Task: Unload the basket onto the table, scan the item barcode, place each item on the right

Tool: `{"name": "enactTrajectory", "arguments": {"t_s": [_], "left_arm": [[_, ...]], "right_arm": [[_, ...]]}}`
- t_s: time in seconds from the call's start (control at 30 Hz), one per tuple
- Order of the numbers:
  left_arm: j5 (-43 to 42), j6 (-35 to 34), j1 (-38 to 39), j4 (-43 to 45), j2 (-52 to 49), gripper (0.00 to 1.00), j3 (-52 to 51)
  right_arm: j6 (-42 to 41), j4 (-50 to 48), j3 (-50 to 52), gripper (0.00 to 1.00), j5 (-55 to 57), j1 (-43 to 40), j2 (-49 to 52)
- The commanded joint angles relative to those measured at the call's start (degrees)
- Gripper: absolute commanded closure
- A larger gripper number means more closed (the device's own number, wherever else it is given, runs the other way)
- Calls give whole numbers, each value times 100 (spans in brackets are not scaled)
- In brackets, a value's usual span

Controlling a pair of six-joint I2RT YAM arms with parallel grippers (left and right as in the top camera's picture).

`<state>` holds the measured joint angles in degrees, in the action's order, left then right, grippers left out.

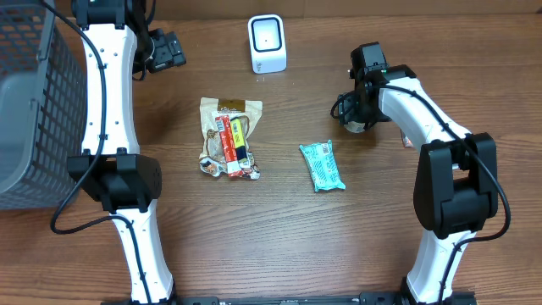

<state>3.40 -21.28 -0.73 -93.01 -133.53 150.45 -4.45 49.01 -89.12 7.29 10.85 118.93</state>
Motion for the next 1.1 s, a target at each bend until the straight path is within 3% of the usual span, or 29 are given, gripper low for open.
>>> {"name": "enactTrajectory", "arguments": {"t_s": [0.0,0.43,1.07], "left_arm": [[-44,-103,39,13,-28,0,-24],[-44,-103,37,13,-28,0,-24],[-44,-103,39,13,-28,0,-24]], "right_arm": [[0,-28,-90,24,-35,-37,48],[48,1714,-1934,17,-74,-37,46],[238,2164,-1958,13,-55,-55,964]]}}
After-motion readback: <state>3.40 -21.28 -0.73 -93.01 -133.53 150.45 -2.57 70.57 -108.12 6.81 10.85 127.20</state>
